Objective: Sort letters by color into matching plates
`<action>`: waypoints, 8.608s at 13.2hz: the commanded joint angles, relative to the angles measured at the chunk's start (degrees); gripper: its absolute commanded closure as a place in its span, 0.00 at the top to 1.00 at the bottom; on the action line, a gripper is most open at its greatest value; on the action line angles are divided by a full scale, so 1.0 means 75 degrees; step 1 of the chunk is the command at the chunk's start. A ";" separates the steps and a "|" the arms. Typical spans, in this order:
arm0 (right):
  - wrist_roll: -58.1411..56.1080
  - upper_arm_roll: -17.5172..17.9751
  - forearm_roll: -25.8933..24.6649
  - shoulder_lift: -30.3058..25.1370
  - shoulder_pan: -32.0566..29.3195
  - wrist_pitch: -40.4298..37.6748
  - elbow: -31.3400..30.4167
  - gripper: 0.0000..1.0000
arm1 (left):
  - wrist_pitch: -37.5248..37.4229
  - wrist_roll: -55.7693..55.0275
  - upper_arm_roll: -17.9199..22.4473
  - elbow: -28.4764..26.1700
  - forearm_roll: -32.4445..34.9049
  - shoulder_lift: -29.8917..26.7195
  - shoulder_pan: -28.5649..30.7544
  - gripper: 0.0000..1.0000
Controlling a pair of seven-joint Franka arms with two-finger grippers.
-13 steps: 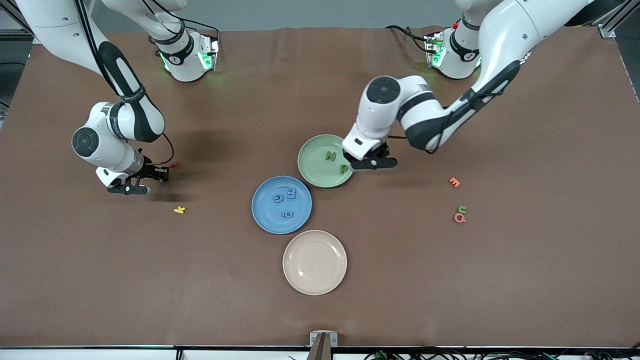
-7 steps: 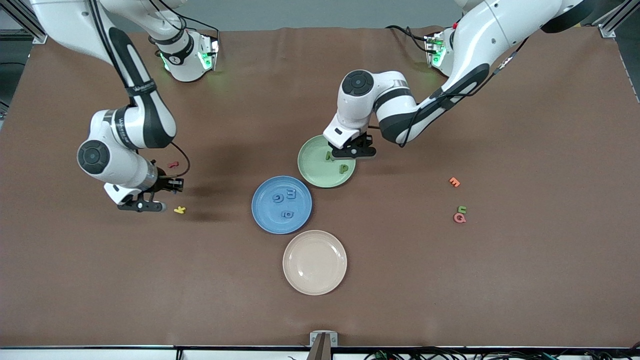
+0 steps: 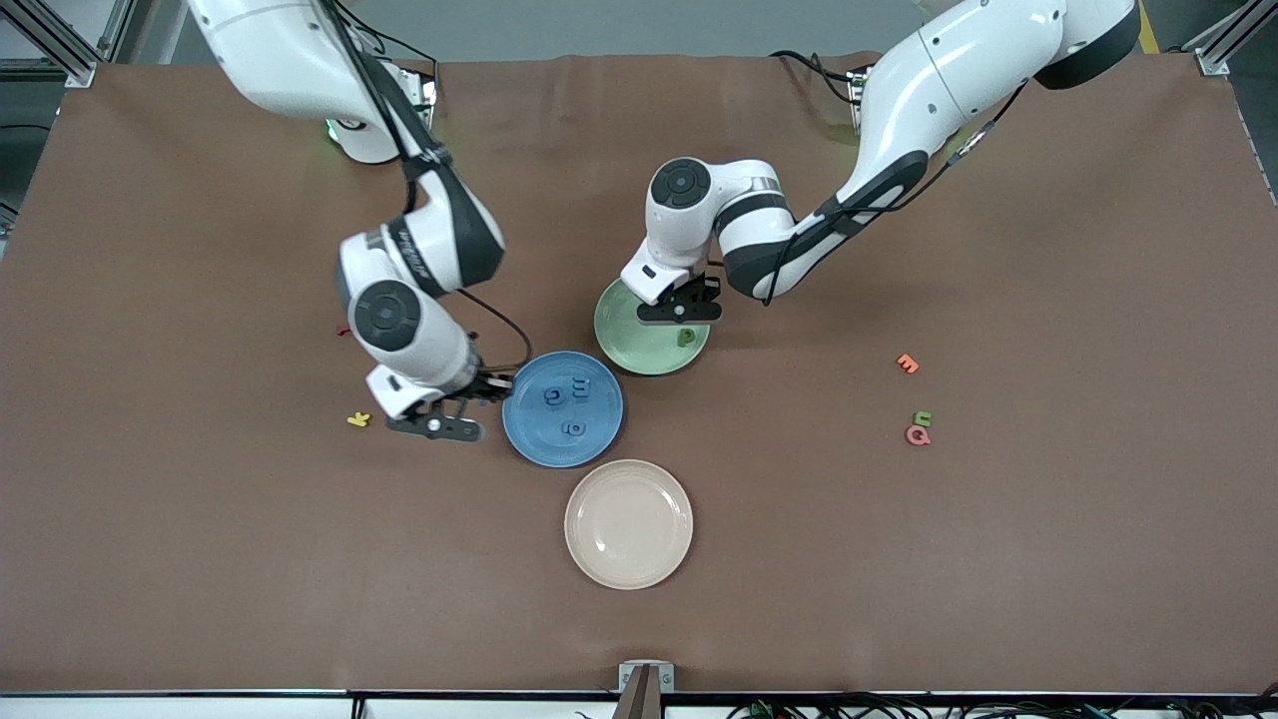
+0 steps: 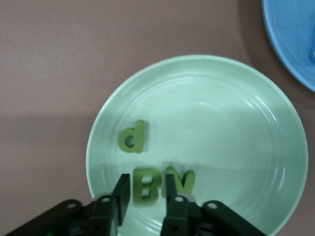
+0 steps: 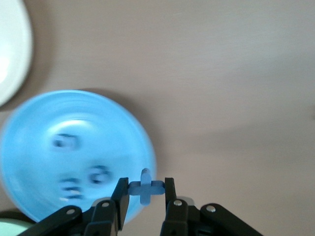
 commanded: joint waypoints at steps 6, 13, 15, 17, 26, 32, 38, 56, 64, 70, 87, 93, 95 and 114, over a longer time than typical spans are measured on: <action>0.1175 -0.0087 0.0551 0.1815 0.1061 0.1019 0.1535 0.25 | -0.0101 0.0359 0.0180 0.0531 0.0016 -0.0081 0.0792 1.00; 0.1188 -0.0087 0.0528 0.2121 0.1062 0.1162 0.1828 0.54 | -0.1048 0.2525 0.0180 0.1361 0.0075 -0.0186 0.1907 1.00; 0.1118 -0.0099 0.0516 0.2074 0.1003 0.1138 0.1828 1.00 | -0.1120 0.3240 0.0738 0.1457 -0.0146 -0.0583 0.1908 1.00; 0.1083 -0.0110 0.0504 0.1876 0.0992 0.1033 0.1828 1.00 | -0.1120 0.4164 0.1256 0.1596 -0.0777 -0.0830 0.1896 1.00; -0.0225 -0.0146 0.0504 -0.2994 -0.0235 -0.3651 -0.0171 1.00 | -0.1039 0.7341 0.2956 0.1130 -0.2901 -0.1580 0.1966 0.99; -0.3248 -0.0157 -0.0257 -0.4968 -0.2485 -0.4451 -0.1160 1.00 | -0.0513 0.9523 0.3847 0.0310 -0.3570 -0.2026 0.2013 0.98; -0.4390 -0.0157 -0.0668 -0.4923 -0.3426 -0.4534 -0.0027 1.00 | 0.0075 1.0168 0.4071 -0.0465 -0.3570 -0.2202 0.2013 0.95; -0.4378 -0.0157 -0.0668 -0.4571 -0.3626 -0.4522 0.1078 1.00 | 0.2173 1.0357 0.4446 -0.1473 -0.3968 -0.1839 0.1990 0.59; -0.4378 -0.0146 -0.0644 -0.4559 -0.3626 -0.4510 0.1078 1.00 | 0.2231 1.0357 0.4446 -0.1192 -0.3956 -0.1640 0.1943 0.56; -0.4378 -0.0146 -0.0668 -0.4559 -0.3626 -0.4510 0.1078 1.00 | 0.2243 1.0357 0.4446 -0.1133 -0.3956 -0.1569 0.1943 0.52; -0.4378 -0.0146 -0.0680 -0.4559 -0.3614 -0.4510 0.1078 1.00 | 0.1752 1.0299 0.4352 -0.1192 -0.3956 -0.2424 0.1873 0.00; -0.4378 -0.0146 -0.0680 -0.4559 -0.3614 -0.4510 0.1078 1.00 | 0.1108 0.8919 0.3849 -0.1180 -0.4144 -0.2963 0.1044 0.00; -0.4378 -0.0146 -0.0680 -0.4559 -0.3614 -0.4510 0.1078 1.00 | 0.1048 0.7925 0.3522 -0.1192 -0.4144 -0.3034 0.0586 0.00; -0.4390 -0.0146 -0.0703 -0.4559 -0.3626 -0.4510 0.1184 1.00 | 0.1130 0.3433 0.3286 0.0167 -0.4917 -0.2039 -0.2825 0.00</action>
